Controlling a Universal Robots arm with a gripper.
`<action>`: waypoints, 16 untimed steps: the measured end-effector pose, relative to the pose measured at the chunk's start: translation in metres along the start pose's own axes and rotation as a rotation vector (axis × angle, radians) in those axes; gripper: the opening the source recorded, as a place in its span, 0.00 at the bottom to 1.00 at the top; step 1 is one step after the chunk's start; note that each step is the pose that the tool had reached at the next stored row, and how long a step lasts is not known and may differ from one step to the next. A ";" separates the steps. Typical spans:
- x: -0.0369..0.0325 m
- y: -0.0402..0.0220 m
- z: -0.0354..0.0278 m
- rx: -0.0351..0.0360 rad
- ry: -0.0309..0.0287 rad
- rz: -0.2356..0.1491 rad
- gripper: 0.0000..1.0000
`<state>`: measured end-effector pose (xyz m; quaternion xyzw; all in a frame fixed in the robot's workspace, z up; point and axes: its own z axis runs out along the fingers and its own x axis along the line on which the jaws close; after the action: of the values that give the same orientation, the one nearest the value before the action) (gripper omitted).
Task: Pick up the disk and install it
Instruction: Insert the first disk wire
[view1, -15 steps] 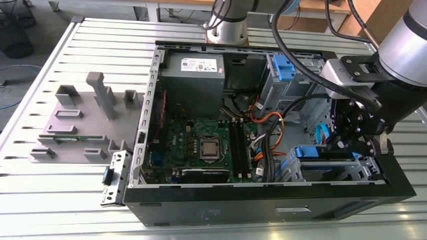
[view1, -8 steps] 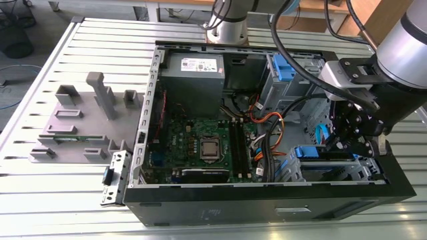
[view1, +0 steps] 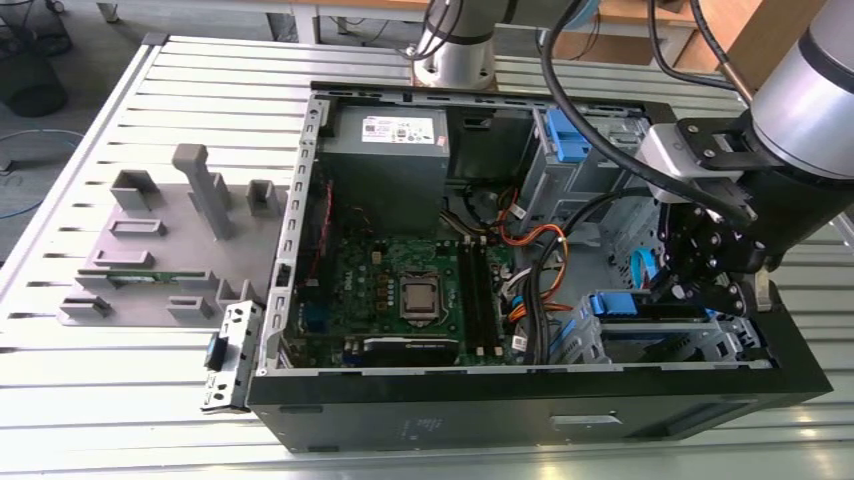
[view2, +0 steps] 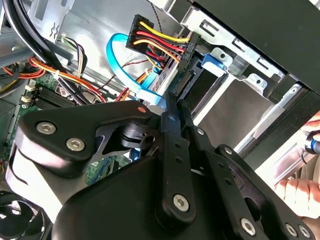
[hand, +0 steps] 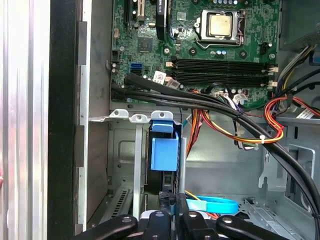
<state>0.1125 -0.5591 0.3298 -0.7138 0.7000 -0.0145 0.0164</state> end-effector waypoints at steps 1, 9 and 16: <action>0.0000 0.0000 0.0001 0.0000 -0.0001 0.000 0.16; 0.0000 0.0000 0.0006 0.0000 -0.0006 0.000 0.24; 0.0000 -0.0005 -0.0105 0.0000 -0.0004 0.000 0.24</action>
<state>0.1125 -0.5591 0.3403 -0.7137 0.7001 -0.0143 0.0165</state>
